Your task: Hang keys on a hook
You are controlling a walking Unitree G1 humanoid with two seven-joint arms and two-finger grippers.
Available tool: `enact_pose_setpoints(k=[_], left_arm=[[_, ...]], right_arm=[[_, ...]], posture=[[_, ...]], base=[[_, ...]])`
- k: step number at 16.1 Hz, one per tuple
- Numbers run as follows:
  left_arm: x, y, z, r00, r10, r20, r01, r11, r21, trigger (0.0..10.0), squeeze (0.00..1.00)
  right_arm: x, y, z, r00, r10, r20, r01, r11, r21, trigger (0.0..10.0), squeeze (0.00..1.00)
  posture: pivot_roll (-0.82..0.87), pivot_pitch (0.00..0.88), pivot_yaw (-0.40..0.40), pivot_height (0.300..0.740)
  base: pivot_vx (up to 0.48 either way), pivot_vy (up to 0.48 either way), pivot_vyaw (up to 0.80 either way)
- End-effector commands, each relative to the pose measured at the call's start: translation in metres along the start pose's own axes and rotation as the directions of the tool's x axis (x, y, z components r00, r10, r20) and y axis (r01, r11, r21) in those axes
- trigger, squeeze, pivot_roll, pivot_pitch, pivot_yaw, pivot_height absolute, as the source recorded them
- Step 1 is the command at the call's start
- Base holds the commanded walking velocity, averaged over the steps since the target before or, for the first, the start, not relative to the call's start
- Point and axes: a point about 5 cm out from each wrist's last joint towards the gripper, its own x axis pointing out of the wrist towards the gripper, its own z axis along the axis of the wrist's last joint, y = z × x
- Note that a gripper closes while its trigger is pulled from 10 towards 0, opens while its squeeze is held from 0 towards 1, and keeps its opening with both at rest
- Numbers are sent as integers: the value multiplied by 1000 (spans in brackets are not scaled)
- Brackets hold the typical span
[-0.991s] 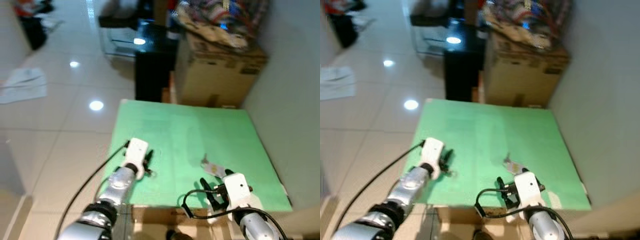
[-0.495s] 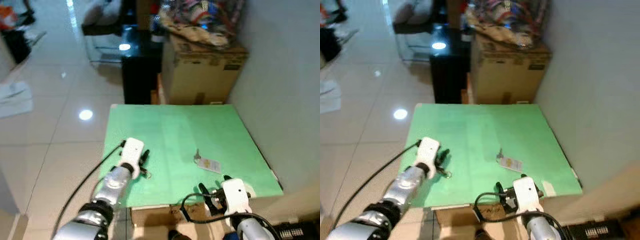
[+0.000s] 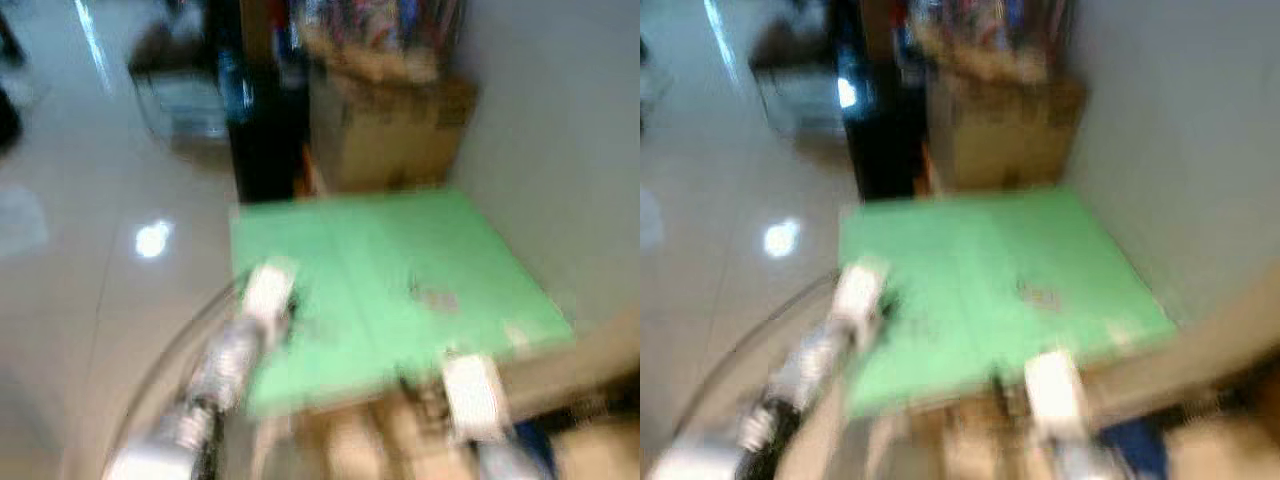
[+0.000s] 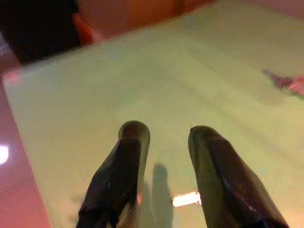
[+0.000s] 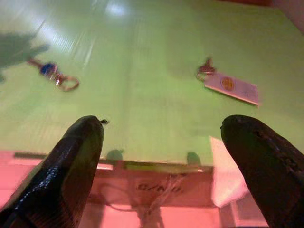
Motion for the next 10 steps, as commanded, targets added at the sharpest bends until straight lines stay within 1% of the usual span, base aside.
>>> enact_pose_setpoints(k=[1, 2, 3, 5, 6, 7, 8, 10], left_arm=[[-6, -2, -17, 997, -11, -75, 12, 1000, 15, 10000, 0], [-5, -6, -18, 996, -26, -87, 28, 999, 31, 10000, 0], [-4, -10, -17, 996, -37, -87, 40, 999, 26, 10000, 0], [-4, -13, -18, 995, -36, -89, 37, 999, 8, 10000, 0], [-4, -14, -18, 996, -39, -82, 39, 999, -2, 10000, 263], [-4, -17, -18, 996, -49, -68, 49, 999, 0, 10000, 1000], [-4, -22, -18, 996, -66, -60, 66, 998, -4, 10000, 1000], [-4, -25, -20, 995, -66, -68, 66, 998, -7, 10000, 1000]], right_arm=[[-2, 5, -3, 1000, 0, -4, 0, 1000, 19, 10000, 0], [-1, 6, -3, 1000, -1, -4, 1, 1000, 22, 10000, 0], [-1, 7, -3, 1000, -3, -5, 3, 1000, 22, 10000, 0], [0, 8, -4, 1000, -7, -5, 7, 1000, 23, 10000, 0], [0, 8, -4, 1000, -8, -4, 8, 1000, 24, 10000, 0], [0, 7, -4, 1000, -16, 0, 16, 1000, 27, 10000, 0], [0, 6, -4, 999, -38, 2, 38, 999, 37, 10000, 0], [-1, 4, -4, 999, -40, 5, 40, 999, 29, 10000, 0]], posture=[[-293, 120, 23, 740], [-293, 121, 25, 740], [-293, 121, 25, 740], [-294, 119, 30, 740], [-294, 119, 30, 740], [-296, 116, 31, 740], [-295, 111, 29, 740], [-295, 108, 28, 740]], base=[[0, 0, 0], [0, 0, 0], [0, 0, 0], [0, 0, 0], [0, 0, 0], [0, 0, 0], [0, 0, -775], [0, 0, -734]])
